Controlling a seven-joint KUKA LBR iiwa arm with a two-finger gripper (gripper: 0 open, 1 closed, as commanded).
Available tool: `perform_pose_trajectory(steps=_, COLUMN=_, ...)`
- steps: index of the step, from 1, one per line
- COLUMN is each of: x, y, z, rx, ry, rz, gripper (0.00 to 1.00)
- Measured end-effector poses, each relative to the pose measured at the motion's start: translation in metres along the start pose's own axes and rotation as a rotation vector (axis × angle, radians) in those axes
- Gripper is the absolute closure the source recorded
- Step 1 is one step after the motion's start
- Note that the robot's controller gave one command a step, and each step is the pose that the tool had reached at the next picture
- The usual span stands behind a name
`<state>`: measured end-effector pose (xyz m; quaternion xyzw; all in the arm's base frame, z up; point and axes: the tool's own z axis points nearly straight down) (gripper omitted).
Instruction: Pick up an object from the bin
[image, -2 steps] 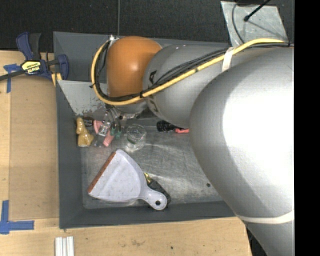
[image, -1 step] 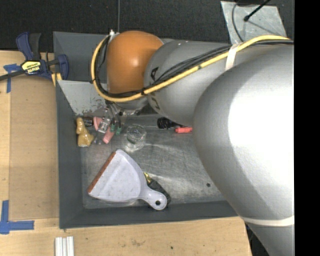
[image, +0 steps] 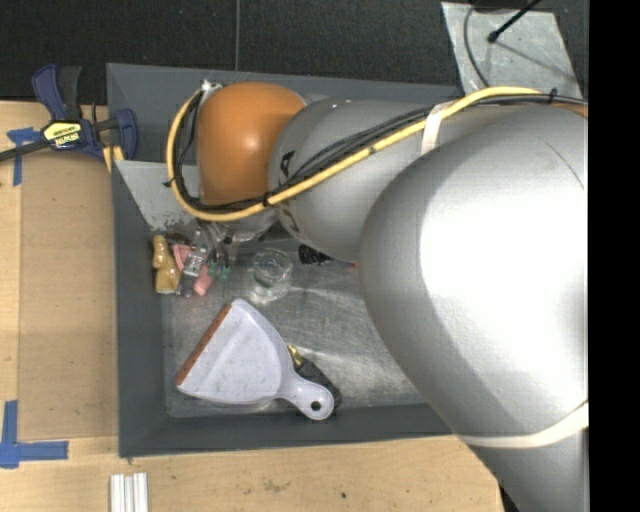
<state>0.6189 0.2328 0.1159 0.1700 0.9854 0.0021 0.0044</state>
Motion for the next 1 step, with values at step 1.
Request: perform_pose_trajectory(steps=1, x=0.0033, y=-0.0049, z=0.0049, rx=0.007, ry=0.010, rz=-0.186, gripper=1.00)
